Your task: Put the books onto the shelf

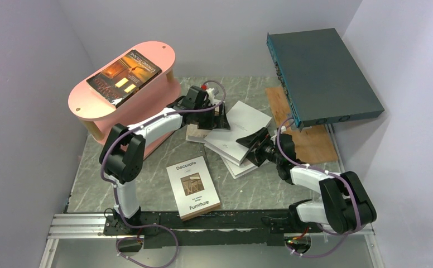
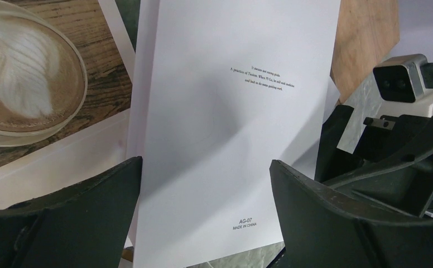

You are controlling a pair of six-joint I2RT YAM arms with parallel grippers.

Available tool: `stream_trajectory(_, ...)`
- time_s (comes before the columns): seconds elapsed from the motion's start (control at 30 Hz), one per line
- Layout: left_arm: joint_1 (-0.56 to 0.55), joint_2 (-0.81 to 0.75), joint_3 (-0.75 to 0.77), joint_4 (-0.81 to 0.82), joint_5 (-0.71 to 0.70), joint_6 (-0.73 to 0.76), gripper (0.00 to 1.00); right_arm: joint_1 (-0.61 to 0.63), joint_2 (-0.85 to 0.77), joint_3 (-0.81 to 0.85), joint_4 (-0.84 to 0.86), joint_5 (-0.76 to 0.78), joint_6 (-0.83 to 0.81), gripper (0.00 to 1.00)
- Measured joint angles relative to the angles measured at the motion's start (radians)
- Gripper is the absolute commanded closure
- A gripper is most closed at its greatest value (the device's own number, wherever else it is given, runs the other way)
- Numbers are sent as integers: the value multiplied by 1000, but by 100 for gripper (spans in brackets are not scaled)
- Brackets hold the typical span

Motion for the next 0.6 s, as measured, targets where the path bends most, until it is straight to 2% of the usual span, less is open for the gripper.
stream_trajectory(0.13, -1, 3, -10, 0, 9, 0, 11, -2, 43, -13, 82, -19, 44, 20)
stream_trajectory(0.33, -1, 3, -12, 2, 8, 2, 11, -3, 54, -29, 104, -21, 68, 55)
stream_trajectory(0.5, -1, -6, -26, -8, 0, 5, 12, -6, 36, -31, 106, -26, 78, 98)
stream_trajectory(0.6, -6, -24, -26, -46, -11, 6, 11, -6, 25, -27, 95, -41, 77, 100)
